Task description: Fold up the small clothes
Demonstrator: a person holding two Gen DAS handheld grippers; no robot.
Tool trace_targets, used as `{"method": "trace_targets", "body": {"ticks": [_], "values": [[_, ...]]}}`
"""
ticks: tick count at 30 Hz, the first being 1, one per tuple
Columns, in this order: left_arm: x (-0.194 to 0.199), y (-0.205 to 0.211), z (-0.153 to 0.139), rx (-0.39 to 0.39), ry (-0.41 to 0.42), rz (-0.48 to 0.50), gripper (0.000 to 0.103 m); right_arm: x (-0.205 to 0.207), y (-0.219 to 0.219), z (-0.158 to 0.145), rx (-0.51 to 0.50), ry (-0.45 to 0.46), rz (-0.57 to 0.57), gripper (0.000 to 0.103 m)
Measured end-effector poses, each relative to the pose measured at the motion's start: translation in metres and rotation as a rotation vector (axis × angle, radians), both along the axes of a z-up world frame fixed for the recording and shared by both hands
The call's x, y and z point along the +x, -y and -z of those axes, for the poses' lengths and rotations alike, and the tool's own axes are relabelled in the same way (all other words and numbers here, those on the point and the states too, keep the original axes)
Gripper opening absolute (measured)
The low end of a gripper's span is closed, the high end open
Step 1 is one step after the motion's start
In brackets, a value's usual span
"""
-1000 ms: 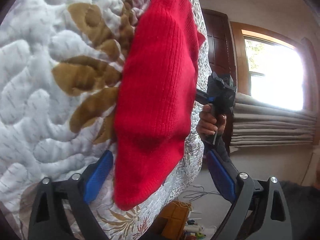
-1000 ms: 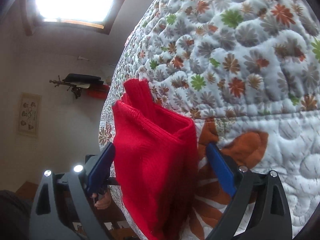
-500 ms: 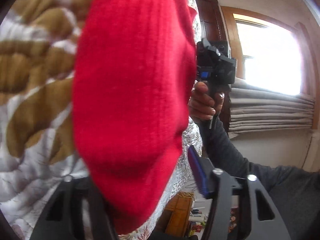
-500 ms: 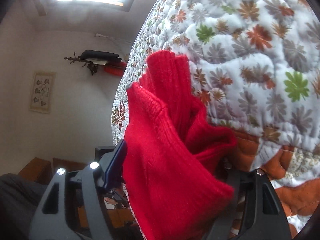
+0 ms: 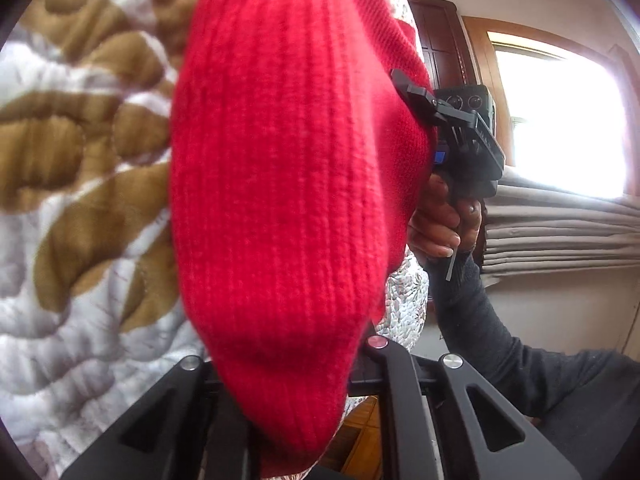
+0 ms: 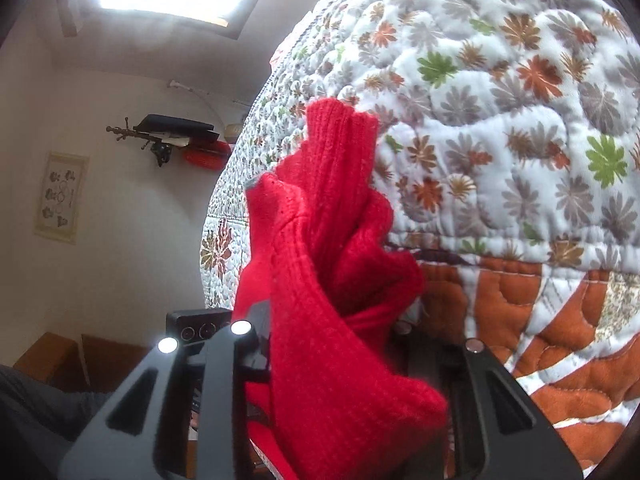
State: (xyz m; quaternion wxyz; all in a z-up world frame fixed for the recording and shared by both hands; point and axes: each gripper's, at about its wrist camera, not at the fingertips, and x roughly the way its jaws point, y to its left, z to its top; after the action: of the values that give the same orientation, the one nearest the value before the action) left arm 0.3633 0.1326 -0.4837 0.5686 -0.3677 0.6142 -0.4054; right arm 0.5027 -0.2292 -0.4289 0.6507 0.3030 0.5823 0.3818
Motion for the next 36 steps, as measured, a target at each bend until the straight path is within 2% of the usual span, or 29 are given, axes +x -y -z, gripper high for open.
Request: {"method": "trace_targets", "body": {"ticks": [6,10,13,18,21,22,24,26,28,30,32,34,36], "values": [[-0.013,-0.036,-0.022,0.023,0.024,-0.014,0.012,-0.009,-0.043,-0.011,0.020,-0.003,-0.017,0.030],[-0.037,-0.078,-0.028,0.059,0.013,-0.046,0.012,-0.022,-0.094,-0.006,0.038,-0.018,-0.061,0.029],[-0.062,-0.124,-0.032,0.084,0.000,-0.095,0.012,-0.035,-0.141,0.000,0.056,-0.031,-0.122,0.029],[-0.117,-0.196,-0.019,0.130,-0.047,-0.223,0.012,-0.058,-0.223,0.011,0.044,-0.024,-0.237,0.029],[-0.133,-0.204,-0.005,0.165,-0.092,-0.277,0.014,-0.065,-0.244,0.016,-0.030,0.011,-0.266,0.039],[-0.137,-0.204,0.002,0.185,-0.109,-0.292,0.024,-0.065,-0.243,0.015,-0.049,0.020,-0.252,0.044],[-0.139,-0.201,0.006,0.181,-0.111,-0.305,0.032,-0.065,-0.230,0.006,-0.069,0.036,-0.211,0.056],[-0.139,-0.202,-0.001,0.167,-0.097,-0.323,0.053,-0.068,-0.201,-0.009,-0.075,0.071,-0.133,0.081],[-0.146,-0.205,-0.011,0.210,-0.078,-0.341,0.067,-0.070,-0.171,-0.012,-0.080,0.051,-0.072,0.081],[-0.159,-0.209,-0.021,0.284,-0.075,-0.352,0.070,-0.076,-0.148,-0.013,-0.078,0.024,-0.031,0.079],[-0.166,-0.213,-0.031,0.353,-0.077,-0.376,0.073,-0.082,-0.138,-0.017,-0.066,0.023,-0.022,0.069],[-0.179,-0.232,-0.039,0.356,-0.083,-0.414,0.073,-0.090,-0.136,-0.015,-0.039,0.010,-0.045,0.062],[-0.194,-0.246,-0.046,0.339,-0.082,-0.440,0.073,-0.093,-0.151,-0.011,-0.048,0.000,-0.082,0.062]]}}
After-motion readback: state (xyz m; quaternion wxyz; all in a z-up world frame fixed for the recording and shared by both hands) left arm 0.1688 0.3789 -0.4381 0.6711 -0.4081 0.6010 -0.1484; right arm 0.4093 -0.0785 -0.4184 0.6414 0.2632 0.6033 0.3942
